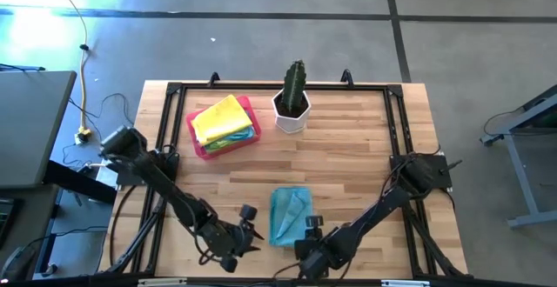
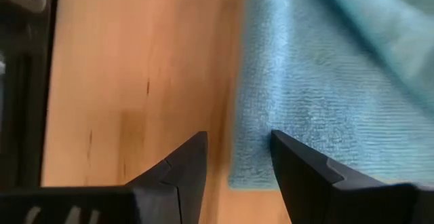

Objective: Fold microfiber towels
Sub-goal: Put the folded blue microfiber cloth into the transparent pink bin

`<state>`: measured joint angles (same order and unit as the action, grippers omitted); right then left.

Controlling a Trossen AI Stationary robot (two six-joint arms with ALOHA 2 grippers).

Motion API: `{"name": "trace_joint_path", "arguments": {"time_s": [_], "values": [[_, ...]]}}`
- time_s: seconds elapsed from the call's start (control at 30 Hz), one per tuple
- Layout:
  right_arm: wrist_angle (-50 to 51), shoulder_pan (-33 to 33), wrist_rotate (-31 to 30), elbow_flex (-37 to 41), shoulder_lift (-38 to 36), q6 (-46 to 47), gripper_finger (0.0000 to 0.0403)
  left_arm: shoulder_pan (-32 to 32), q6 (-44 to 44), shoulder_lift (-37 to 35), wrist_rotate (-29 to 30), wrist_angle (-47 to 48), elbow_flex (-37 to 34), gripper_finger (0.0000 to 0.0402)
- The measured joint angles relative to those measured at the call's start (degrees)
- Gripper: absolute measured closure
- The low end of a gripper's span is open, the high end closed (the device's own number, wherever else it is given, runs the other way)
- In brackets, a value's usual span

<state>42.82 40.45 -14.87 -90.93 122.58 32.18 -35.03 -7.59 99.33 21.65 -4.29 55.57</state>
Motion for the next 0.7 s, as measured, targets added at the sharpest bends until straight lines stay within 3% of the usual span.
{"name": "trace_joint_path", "arguments": {"time_s": [0.2, 0.47, 0.7], "values": [[-6.9, 1.8, -3.5, 6.4, -0.3, -1.9, 0.0249, 0.6, 6.4, 7.2, 0.7, -11.2, 0.0, 0.0271], [-12.9, 2.5, -8.8, 9.2, -0.4, -7.8, 0.0249, 3.4, 8.6, 11.9, -0.3, -14.3, 0.0, 0.0265], [-14.7, 0.4, -8.7, 9.2, -0.2, -9.1, 0.0249, 5.2, 13.6, 13.3, -2.1, -17.8, 0.0, 0.0239]]}}
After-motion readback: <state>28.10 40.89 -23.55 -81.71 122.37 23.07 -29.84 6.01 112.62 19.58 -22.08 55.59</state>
